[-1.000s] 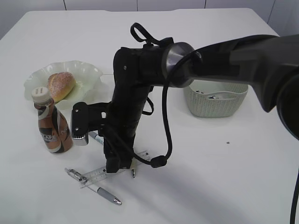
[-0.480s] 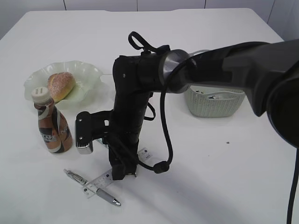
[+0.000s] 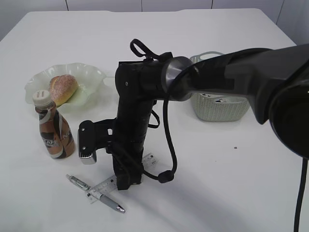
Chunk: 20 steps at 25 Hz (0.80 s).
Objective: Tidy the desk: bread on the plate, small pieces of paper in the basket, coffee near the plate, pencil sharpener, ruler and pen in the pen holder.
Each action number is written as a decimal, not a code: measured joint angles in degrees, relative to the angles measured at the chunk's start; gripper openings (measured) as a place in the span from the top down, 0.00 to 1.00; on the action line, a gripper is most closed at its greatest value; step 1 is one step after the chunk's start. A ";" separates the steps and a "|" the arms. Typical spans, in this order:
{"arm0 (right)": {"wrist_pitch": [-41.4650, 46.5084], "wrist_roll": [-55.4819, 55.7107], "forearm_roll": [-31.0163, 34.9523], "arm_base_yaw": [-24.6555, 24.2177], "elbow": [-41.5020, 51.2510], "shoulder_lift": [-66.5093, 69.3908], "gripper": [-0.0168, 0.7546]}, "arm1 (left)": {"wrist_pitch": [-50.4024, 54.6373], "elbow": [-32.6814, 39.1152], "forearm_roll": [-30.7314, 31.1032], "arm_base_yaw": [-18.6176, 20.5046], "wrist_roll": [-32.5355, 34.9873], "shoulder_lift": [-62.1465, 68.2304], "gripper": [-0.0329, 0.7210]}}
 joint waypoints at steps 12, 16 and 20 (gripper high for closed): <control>0.12 0.00 -1.56 0.00 0.00 0.13 0.48 | -0.21 0.00 0.00 0.00 0.00 0.00 0.62; 0.12 0.00 -1.56 0.00 0.00 0.13 0.56 | -0.41 0.00 0.00 0.00 0.00 0.00 0.62; 0.23 0.00 -1.56 0.00 0.00 0.13 0.62 | -0.41 0.00 0.00 0.00 0.00 0.00 0.62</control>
